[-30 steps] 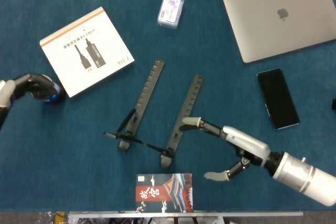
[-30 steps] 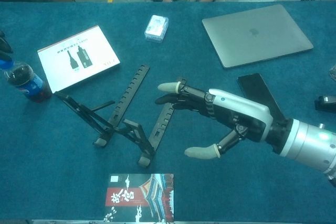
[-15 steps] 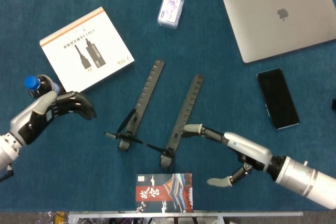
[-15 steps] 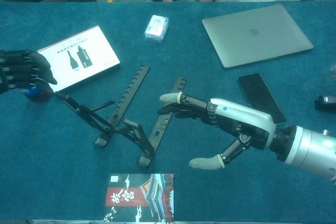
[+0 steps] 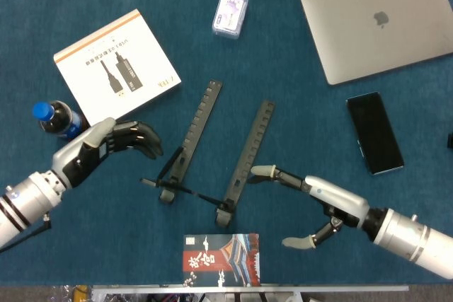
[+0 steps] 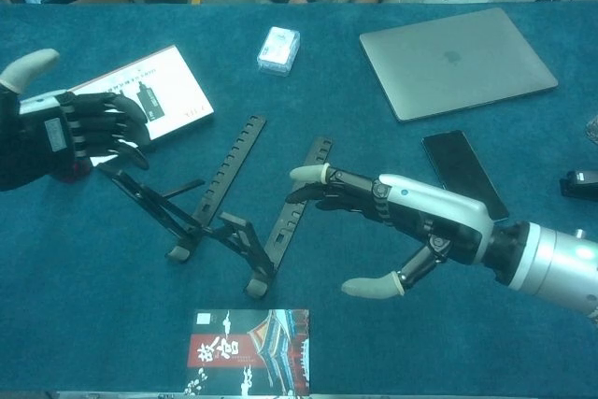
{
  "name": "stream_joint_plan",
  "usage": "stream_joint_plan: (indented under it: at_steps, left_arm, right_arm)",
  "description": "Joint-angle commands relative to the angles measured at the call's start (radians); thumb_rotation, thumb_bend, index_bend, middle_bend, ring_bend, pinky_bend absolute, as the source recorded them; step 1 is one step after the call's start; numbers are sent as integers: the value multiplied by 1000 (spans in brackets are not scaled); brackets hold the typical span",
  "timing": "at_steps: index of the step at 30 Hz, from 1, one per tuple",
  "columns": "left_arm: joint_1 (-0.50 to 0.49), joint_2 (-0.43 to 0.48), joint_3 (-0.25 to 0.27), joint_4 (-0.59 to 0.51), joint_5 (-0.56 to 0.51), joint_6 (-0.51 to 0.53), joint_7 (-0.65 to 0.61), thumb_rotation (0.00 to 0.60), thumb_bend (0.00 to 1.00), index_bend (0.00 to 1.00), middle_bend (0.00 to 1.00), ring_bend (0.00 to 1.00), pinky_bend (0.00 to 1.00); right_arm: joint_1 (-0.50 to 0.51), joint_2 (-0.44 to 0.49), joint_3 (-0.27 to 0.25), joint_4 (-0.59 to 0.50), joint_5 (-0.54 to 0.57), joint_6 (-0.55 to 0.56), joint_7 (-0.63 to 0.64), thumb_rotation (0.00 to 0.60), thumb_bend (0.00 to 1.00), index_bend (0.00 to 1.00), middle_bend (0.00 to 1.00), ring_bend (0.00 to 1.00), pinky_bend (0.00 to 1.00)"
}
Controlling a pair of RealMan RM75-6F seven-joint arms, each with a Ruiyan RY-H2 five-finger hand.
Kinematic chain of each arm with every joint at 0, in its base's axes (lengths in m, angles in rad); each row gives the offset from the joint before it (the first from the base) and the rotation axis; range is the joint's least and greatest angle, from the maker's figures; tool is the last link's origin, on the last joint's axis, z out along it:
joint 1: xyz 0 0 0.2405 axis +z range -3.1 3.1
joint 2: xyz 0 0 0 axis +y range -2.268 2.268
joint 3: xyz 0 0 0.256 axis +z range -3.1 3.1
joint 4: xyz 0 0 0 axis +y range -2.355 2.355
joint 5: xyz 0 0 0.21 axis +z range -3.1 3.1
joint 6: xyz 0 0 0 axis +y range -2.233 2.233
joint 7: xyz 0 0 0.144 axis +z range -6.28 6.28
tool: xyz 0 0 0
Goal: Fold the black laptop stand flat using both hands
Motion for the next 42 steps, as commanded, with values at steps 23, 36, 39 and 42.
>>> stream_joint_plan:
  at_steps: [23,36,39,42]
  left_arm:
    - [-71,-131,51,-7,-81,-98,25,0,215,345,405,305,330]
    - [-84,-147,80,6,-97,-117,19,0,215,345,405,305,330]
    - [-88,-145,86,3,-96,-118,18,0,214,344,405,305,330]
    - [-91,-141,89,-1,-98,-116,19,0,214,343,405,305,330]
  right_arm:
    - [-11,5,-17,58,-14,39,68,600,192,40,126,0,47]
    - [-12,6,-23,65,-24,52,78,600,192,40,127,0,47]
    - [-13,6,-25,65,-26,53,80,600,191,40,126,0,47]
    - [-14,7,-27,66,-29,57,80,600,191,40,127,0,47]
